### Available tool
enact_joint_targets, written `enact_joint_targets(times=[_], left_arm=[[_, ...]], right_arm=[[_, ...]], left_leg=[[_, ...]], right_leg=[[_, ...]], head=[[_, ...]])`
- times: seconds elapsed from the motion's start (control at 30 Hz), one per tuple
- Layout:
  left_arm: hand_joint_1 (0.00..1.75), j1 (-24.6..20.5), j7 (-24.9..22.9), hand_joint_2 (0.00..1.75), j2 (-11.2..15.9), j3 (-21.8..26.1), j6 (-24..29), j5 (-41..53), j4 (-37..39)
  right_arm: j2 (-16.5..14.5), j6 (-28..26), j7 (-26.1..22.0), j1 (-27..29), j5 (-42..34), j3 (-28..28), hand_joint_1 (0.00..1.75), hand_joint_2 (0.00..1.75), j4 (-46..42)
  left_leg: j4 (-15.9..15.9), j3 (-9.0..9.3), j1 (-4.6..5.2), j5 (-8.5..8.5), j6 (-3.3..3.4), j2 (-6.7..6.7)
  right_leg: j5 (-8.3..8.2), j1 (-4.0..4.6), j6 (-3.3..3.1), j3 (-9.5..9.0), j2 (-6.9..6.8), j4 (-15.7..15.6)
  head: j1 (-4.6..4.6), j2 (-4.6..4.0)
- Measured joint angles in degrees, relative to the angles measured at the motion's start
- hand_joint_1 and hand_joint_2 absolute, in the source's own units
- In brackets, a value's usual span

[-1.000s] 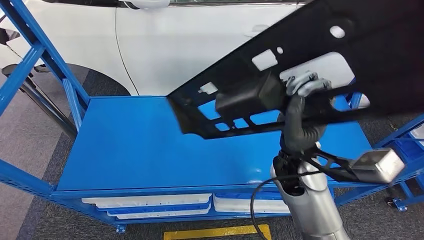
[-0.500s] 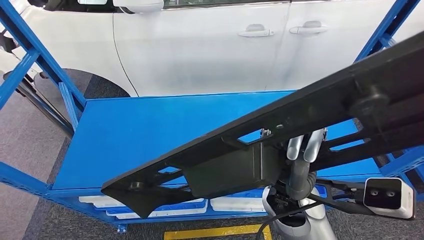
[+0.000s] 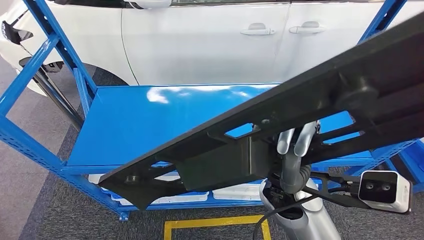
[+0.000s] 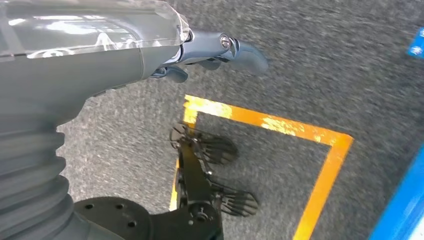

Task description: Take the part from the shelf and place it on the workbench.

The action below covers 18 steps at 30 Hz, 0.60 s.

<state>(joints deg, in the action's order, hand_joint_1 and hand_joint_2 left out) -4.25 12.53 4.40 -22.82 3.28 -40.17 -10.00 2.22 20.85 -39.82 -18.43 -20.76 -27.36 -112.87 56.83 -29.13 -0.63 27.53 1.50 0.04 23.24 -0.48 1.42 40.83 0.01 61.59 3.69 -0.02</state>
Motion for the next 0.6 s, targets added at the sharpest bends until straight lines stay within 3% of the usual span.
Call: enact_joint_targets(times=[0.07,0.1,0.13,0.17,0.23,0.3,0.33,0.6], left_arm=[[0.00,0.00,0.07,1.75,0.01,0.00,-0.01,-0.21,-0.01],[0.00,0.06,0.07,1.75,0.01,0.00,-0.05,-0.25,-0.01],[0.00,0.12,0.04,1.75,0.01,0.00,-0.13,-0.29,-0.01],[0.00,0.18,-0.03,1.75,0.00,0.00,-0.21,-0.30,0.00],[0.00,0.23,-0.27,1.75,-0.01,0.00,-0.33,-0.31,-0.01],[0.00,0.18,-0.53,1.75,0.02,0.00,-0.35,-0.31,-0.01],[0.00,0.16,-0.61,1.75,0.04,0.00,-0.35,-0.31,0.00],[0.00,0.16,-0.70,1.75,0.09,0.00,-0.36,-0.31,0.01]], right_arm=[[0.14,3.41,-0.01,0.62,0.54,0.98,1.75,1.75,-0.15],[0.05,5.54,-0.01,1.18,0.91,1.90,1.75,1.75,-0.24],[-0.10,7.70,-0.02,1.81,1.35,3.03,1.75,1.75,-0.38],[-0.35,9.32,-0.02,2.39,1.81,4.16,1.75,1.75,-0.61],[-1.01,10.78,-0.03,3.10,2.58,5.99,1.75,1.75,-1.29],[-1.61,10.99,-0.03,3.43,3.09,7.09,1.75,1.75,-2.06],[-1.79,10.99,-0.04,3.56,3.22,7.40,1.75,1.75,-2.34],[-2.05,10.99,-0.05,3.86,3.30,8.00,1.75,1.75,-2.71]], left_leg=[[0.09,-1.70,0.02,-1.31,0.32,0.15],[0.17,-2.59,0.02,-1.94,0.29,0.17],[0.27,-3.50,0.01,-2.53,0.22,0.17],[0.40,-4.37,0.00,-3.09,0.09,0.16],[0.78,-5.85,-0.01,-4.02,-0.32,0.15],[1.11,-6.74,0.09,-4.80,-0.93,0.11],[1.17,-6.88,0.13,-5.08,-1.19,0.10],[0.99,-6.92,0.05,-5.78,-1.78,0.09]], right_leg=[[6.16,-0.18,0.50,1.97,0.02,7.74],[7.84,-0.26,0.69,2.45,0.02,11.22],[8.26,-0.34,0.82,2.17,0.01,13.26],[7.52,-0.39,0.85,0.79,0.01,13.08],[5.50,-0.43,0.57,-5.12,0.01,6.45],[5.54,-0.13,-0.13,-10.67,0.07,-1.48],[5.96,0.04,-0.44,-11.89,0.10,-3.46],[5.80,0.36,-1.04,-11.92,0.11,-4.10]], head=[[0.00,0.00],[0.00,0.00],[0.00,0.00],[0.00,0.00],[0.00,0.00],[0.02,0.00],[0.02,0.00],[0.02,0.00]])
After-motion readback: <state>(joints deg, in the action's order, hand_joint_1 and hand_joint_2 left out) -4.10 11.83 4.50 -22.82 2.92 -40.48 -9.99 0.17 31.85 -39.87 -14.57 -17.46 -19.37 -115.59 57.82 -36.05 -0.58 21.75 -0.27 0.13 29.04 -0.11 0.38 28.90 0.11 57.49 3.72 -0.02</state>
